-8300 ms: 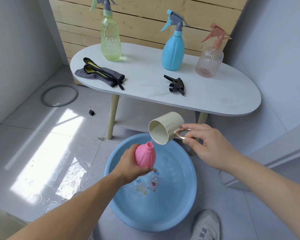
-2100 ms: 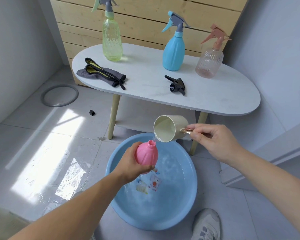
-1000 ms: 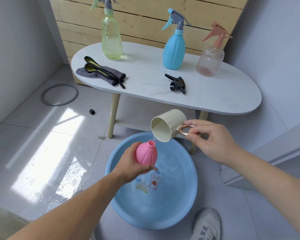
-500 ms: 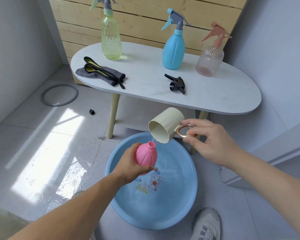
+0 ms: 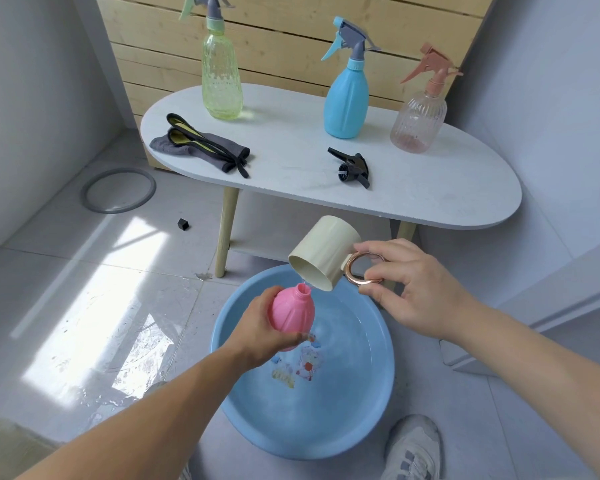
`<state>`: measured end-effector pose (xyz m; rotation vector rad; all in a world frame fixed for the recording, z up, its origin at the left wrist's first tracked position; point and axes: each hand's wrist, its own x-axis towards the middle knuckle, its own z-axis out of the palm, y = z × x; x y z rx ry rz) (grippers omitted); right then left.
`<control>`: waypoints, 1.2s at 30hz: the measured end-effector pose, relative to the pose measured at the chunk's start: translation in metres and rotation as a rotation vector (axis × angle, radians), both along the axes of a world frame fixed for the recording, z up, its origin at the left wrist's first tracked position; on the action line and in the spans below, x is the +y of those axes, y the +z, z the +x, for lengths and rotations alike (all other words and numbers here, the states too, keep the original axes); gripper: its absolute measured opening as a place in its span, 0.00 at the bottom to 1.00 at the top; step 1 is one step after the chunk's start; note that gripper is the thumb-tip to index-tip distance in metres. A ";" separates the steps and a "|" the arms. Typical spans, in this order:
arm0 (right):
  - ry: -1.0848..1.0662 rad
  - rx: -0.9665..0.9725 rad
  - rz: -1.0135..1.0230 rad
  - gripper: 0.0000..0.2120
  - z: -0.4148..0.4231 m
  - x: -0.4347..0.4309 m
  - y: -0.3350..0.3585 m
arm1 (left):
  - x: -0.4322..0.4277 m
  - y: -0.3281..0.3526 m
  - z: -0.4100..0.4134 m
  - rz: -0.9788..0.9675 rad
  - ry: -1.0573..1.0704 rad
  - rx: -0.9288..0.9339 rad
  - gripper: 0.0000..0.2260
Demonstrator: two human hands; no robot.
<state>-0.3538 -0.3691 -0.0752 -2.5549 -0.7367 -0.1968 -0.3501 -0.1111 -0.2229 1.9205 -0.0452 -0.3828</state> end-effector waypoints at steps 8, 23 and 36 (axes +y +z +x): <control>0.031 -0.035 -0.011 0.14 -0.001 0.003 -0.005 | 0.000 -0.002 0.000 0.011 -0.002 -0.002 0.38; -0.834 0.833 0.747 0.13 0.016 0.007 -0.095 | 0.006 -0.010 0.000 -0.019 0.054 0.026 0.37; -1.049 1.047 0.534 0.13 0.007 0.007 -0.187 | 0.010 -0.022 0.004 -0.062 0.086 0.076 0.39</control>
